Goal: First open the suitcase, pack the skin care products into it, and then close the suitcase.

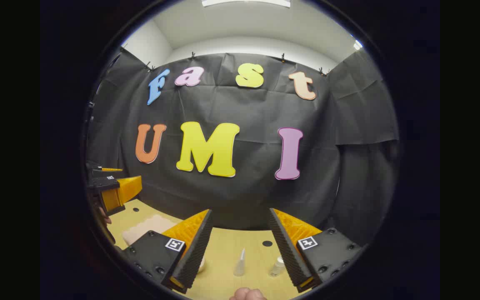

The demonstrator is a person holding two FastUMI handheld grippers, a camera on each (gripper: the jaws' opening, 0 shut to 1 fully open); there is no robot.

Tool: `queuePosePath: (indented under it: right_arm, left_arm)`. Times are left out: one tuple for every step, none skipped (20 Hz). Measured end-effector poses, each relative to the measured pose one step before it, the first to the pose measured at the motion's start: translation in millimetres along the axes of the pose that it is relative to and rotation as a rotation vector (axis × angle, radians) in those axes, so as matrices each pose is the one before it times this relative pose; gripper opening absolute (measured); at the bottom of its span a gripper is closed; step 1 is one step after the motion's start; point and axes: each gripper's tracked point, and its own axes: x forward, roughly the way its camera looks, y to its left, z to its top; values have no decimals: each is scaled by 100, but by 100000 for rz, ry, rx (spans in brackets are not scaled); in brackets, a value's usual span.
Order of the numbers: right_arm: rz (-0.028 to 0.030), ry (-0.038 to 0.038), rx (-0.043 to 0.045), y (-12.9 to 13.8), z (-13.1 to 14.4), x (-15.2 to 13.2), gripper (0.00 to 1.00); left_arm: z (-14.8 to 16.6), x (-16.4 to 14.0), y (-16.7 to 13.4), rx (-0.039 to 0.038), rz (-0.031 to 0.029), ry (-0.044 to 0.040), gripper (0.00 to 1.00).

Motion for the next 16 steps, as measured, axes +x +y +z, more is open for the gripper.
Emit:
queuePosePath:
  right_arm:
    - [197, -116, 211, 14, 66, 183, 80]
    - [119, 1, 98, -50, -62, 251, 80]
    - [130, 32, 261, -62, -36, 197, 80]
    - [124, 21, 368, 31, -89, 177, 80]
    - [12, 174, 155, -25, 12, 164, 80]
    - [313, 146, -123, 46, -128, 72, 80]
    - [153, 175, -215, 29, 49, 18, 80]
    - [161, -20, -10, -57, -129, 90, 80]
    - [-112, 4, 82, -119, 41, 44, 80]
    - [-31, 17, 468, -122, -10, -3, 80]
    - [42, -62, 219, -58, 31, 54, 80]
    - [-169, 38, -12, -117, -50, 57, 80]
    - [-154, 37, 33, -58, 43, 24, 80]
    - [-348, 172, 282, -230, -263, -19, 80]
    - [-368, 305, 303, -152, -111, -5, 80]
    - [-205, 502, 220, -65, -208, -36, 80]
  left_arm:
    - [98, 87, 88, 140, 133, -166, 98]
    - [78, 151, -52, 56, 334, -197, 98]
    - [-77, 52, 49, 292, 315, -113, 98]
    - [-43, 77, -3, 326, 278, 79, 100]
    - [-163, 46, 122, 180, 345, 297, 100]
    - [-116, 184, 106, -340, 76, 155, 100]
    - [-45, -105, -79, -493, 207, 276, 98]
    - [-89, -23, 4, -275, 274, 172, 98]
    - [-123, 84, 226, -4, 774, 191, 98]
    - [-58, -60, 176, 128, 629, -275, 98]
    - [-59, -40, -139, 123, 168, 20, 98]
    - [-196, 24, -141, 109, -241, 446, 98]
    - [-191, 132, -74, 294, -280, 428, 98]
    - [-127, -79, -152, 429, -195, 377, 98]
    - [-234, 74, -109, 457, -361, 449, 98]
    - [-209, -10, -274, 419, -410, 616, 98]
